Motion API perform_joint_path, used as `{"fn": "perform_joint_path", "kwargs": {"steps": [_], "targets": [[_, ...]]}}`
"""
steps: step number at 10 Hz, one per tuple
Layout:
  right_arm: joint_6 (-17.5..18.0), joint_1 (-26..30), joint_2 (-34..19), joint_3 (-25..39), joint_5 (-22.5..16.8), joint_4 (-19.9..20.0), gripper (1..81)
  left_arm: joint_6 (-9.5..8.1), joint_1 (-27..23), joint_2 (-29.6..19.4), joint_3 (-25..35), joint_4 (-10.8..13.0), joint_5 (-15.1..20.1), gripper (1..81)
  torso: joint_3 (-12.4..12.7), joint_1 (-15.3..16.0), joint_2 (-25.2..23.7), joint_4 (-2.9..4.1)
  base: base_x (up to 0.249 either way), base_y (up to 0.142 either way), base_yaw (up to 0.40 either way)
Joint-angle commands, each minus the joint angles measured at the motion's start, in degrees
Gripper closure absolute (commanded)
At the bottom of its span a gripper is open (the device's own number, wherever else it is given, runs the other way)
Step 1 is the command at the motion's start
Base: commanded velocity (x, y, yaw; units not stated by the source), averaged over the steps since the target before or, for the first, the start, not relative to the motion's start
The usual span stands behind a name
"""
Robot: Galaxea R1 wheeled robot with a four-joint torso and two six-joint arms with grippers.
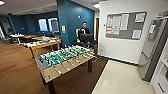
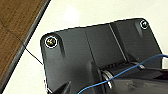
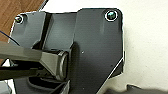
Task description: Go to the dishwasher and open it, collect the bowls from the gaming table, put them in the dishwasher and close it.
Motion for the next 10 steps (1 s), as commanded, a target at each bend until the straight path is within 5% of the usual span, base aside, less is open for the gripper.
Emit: {"fn": "perform_joint_path", "kwargs": {"steps": [1, 10], "targets": [[-0.1, 2.9, -0.2, -0.4, -2.9, 0.3, 1.0, 0.2, -3.2, -0.2, -0.2, 0.3, 2.9, 1.0, 0.0, 0.0, 0.0, 0.0, 0.0, 0.0, 0.365], [-0.1, 2.6, 0.2, 0.2, -2.9, 0.3, 1.0, 0.2, -2.9, -0.1, -0.3, 0.2, 2.9, 1.0, 0.0, 0.0, 0.0, 0.0, 0.0, 0.0, 0.365]]}}
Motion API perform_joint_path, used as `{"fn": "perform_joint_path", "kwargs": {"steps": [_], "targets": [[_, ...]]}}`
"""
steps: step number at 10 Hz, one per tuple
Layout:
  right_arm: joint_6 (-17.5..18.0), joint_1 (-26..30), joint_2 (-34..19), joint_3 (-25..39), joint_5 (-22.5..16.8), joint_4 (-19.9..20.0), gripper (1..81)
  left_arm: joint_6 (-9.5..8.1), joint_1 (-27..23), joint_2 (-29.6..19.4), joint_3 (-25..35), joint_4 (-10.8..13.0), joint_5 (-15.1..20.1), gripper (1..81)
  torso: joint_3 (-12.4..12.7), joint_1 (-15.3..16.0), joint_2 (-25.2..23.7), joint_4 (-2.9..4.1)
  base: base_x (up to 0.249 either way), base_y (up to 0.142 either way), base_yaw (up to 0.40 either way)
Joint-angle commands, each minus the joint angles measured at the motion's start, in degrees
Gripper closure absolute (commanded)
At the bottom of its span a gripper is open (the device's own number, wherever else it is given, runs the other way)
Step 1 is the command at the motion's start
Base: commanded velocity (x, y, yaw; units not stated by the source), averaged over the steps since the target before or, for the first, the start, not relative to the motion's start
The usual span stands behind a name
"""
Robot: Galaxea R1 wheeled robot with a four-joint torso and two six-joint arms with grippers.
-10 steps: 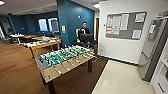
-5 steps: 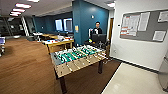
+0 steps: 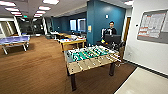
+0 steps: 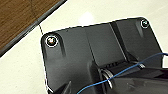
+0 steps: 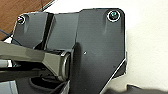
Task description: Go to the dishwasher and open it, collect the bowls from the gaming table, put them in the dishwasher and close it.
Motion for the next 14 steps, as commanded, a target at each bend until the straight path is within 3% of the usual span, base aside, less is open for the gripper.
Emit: {"fn": "perform_joint_path", "kwargs": {"steps": [1, 14], "targets": [[-0.1, 2.6, -0.3, 0.0, -2.9, 0.3, 1.0, 0.2, -3.1, -0.1, -0.2, 0.3, 2.9, 1.0, 0.0, 0.0, 0.0, 0.0, 0.0, 0.0, 0.366], [-0.1, 2.4, 0.0, 0.0, -2.9, 0.3, 1.0, 0.2, -2.7, 0.0, -0.2, -0.1, 2.7, 1.0, 0.0, 0.0, 0.0, 0.0, 0.0, 0.0, 0.36]]}}
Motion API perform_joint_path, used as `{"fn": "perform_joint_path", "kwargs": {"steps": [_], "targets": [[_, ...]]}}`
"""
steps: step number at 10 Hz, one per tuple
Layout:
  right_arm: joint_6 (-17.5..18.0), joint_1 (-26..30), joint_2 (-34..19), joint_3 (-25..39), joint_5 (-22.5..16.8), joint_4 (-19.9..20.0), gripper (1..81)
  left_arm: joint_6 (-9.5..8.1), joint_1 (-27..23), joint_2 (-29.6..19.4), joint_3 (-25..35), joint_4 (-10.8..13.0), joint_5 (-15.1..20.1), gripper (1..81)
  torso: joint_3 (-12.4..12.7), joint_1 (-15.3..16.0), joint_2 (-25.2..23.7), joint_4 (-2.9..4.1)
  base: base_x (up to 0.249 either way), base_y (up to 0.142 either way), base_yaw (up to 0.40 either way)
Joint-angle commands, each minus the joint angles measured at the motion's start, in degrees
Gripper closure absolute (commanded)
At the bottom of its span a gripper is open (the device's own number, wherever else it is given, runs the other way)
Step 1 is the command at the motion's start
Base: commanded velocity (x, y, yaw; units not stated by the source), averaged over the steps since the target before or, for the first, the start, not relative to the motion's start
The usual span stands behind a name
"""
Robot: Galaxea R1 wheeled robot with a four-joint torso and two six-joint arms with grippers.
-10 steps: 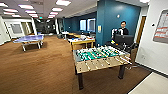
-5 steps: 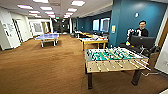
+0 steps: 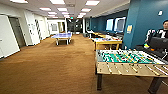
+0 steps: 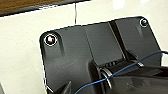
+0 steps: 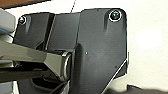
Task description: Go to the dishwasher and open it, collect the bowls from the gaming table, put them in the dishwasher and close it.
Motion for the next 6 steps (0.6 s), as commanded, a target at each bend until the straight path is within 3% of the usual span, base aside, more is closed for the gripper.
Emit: {"fn": "perform_joint_path", "kwargs": {"steps": [1, 3, 5, 6], "targets": [[-0.1, 2.5, -0.2, -0.4, -2.8, 0.3, 1.0, 0.18, -3.0, -0.3, -0.1, -0.3, 2.7, 1.0, 0.0, 0.0, 0.0, 0.0, 0.0, 0.0, 0.121], [-0.1, 2.5, -0.2, -0.5, -2.8, 0.3, 1.0, -0.09, -3.0, -0.3, -0.1, -0.2, 2.7, 1.0, 0.0, 0.0, 0.0, 0.0, 0.0, 0.0, -0.079], [-0.1, 2.5, -0.2, -0.5, -2.8, 0.3, 1.0, -0.09, -3.0, -0.2, -0.1, -0.1, 2.6, 1.0, 0.0, 0.0, 0.0, 0.0, 0.0, 0.0, -0.263], [-0.1, 2.5, -0.2, -0.5, -2.8, 0.3, 1.0, -0.35, -3.1, -0.2, -0.1, -0.2, 2.6, 1.0, 0.0, 0.0, 0.0, 0.0, 0.0, -0.156, 0.0]]}}
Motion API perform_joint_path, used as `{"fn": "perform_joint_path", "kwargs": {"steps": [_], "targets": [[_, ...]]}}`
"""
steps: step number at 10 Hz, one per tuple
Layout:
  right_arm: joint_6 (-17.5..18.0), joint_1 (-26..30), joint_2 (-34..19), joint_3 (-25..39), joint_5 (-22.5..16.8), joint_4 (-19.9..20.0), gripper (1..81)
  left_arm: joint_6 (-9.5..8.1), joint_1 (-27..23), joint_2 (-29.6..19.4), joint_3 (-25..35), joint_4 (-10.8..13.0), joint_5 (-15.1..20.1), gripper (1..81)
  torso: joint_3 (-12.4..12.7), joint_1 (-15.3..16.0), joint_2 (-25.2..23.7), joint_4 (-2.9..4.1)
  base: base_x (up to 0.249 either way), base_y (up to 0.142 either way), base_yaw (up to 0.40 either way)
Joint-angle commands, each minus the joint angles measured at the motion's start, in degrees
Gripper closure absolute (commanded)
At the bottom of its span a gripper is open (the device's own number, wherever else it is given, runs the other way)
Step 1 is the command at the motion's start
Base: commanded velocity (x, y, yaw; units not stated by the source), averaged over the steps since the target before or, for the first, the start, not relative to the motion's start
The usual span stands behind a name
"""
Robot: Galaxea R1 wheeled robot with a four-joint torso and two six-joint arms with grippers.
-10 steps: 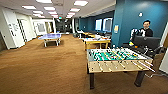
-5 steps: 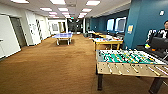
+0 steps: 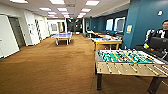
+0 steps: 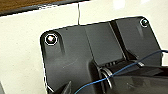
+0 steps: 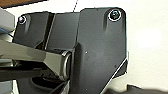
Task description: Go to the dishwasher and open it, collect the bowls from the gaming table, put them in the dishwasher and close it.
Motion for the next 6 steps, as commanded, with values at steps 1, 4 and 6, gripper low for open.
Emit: {"fn": "perform_joint_path", "kwargs": {"steps": [1, 4, 6], "targets": [[-0.1, 2.6, -0.2, -0.2, -2.8, 0.3, 1.0, -0.17, -3.1, -0.1, -0.1, -0.2, 2.8, 1.0, 0.0, 0.0, 0.0, 0.0, 0.0, 0.0, 0.0], [-0.1, 2.6, -0.2, -0.3, -2.8, 0.3, 1.0, -0.17, -3.2, -0.2, -0.1, -0.3, 2.8, 1.0, 0.0, 0.0, 0.0, 0.0, 0.0, 0.0, 0.0], [-0.1, 2.4, -0.2, -0.3, -2.8, 0.3, 1.0, -0.17, -3.3, -0.1, -0.1, -0.3, 2.8, 1.0, 0.0, 0.0, 0.0, 0.0, 0.0, 0.0, 0.0]]}}
